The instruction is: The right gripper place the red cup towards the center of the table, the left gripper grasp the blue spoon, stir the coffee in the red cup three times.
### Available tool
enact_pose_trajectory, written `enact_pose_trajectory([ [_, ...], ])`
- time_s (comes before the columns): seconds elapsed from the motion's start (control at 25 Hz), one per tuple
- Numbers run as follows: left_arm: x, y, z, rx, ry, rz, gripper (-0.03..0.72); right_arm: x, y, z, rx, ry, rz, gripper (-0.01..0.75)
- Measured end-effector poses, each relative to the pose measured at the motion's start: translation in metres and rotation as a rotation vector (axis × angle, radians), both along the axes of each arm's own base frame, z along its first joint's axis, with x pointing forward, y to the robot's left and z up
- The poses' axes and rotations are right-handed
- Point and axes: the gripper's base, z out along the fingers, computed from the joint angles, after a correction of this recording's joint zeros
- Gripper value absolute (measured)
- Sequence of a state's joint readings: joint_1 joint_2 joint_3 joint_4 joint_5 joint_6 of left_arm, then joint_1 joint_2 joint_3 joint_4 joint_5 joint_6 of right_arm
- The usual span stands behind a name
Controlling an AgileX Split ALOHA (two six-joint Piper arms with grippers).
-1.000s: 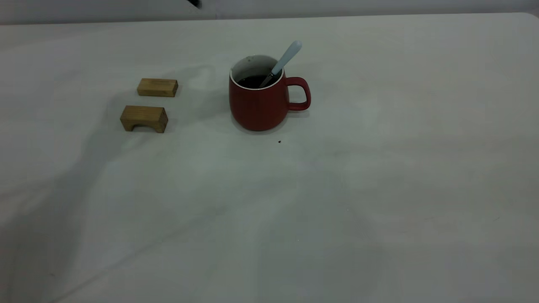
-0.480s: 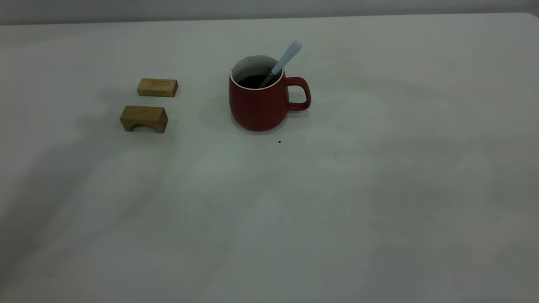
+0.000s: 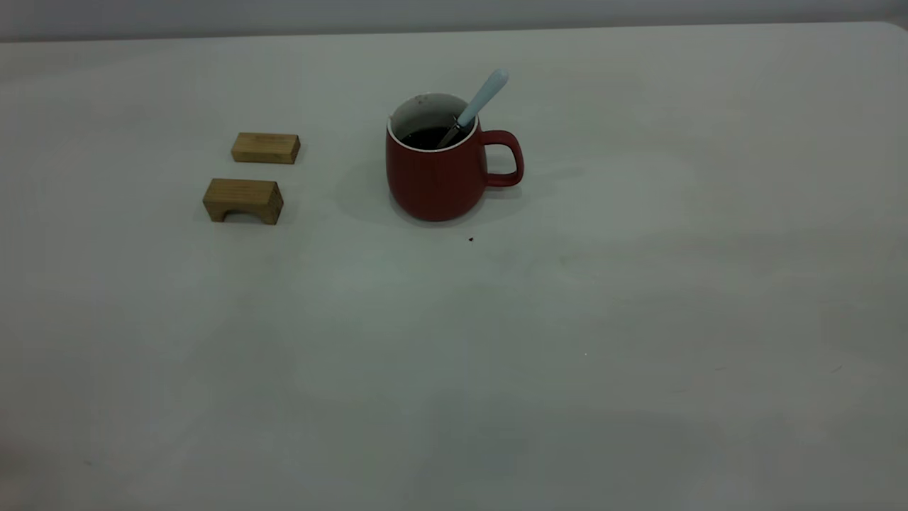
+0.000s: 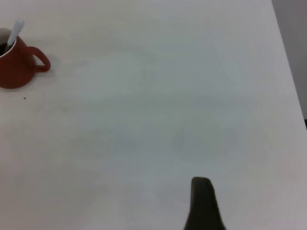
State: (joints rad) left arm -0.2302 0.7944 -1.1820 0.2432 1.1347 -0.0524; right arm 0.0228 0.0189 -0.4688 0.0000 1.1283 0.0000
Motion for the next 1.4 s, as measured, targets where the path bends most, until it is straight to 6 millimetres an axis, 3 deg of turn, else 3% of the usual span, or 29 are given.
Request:
enact_pose_trajectory([
  [0.08,-0.037,0.011,-0.025,-0.042,-0.071,0.068,0.424,0.000,0.000,0.000,0.000,0.000,0.000,0.582],
  [0.2,-0.074,0.023,-0.068,-0.092,-0.124,0.192,0.424,0.000,0.000,0.000,0.000,0.000,0.000,0.582],
  [0.36,-0.101,0.026,-0.124,-0.102,-0.127,0.291,0.424,0.000,0.000,0.000,0.000,0.000,0.000,0.582],
  [0.52,-0.109,0.022,-0.153,-0.146,-0.048,0.313,0.424,0.000,0.000,0.000,0.000,0.000,0.000,0.582],
  [0.76,-0.110,0.015,-0.163,-0.208,-0.006,0.268,0.424,0.000,0.000,0.000,0.000,0.000,0.000,0.582],
  [1.04,-0.123,0.009,-0.165,-0.136,-0.088,0.082,0.424,0.000,0.000,0.000,0.000,0.000,0.000,0.582],
  [1.4,-0.124,0.008,-0.166,-0.131,-0.091,0.060,0.424,0.000,0.000,0.000,0.000,0.000,0.000,0.582],
])
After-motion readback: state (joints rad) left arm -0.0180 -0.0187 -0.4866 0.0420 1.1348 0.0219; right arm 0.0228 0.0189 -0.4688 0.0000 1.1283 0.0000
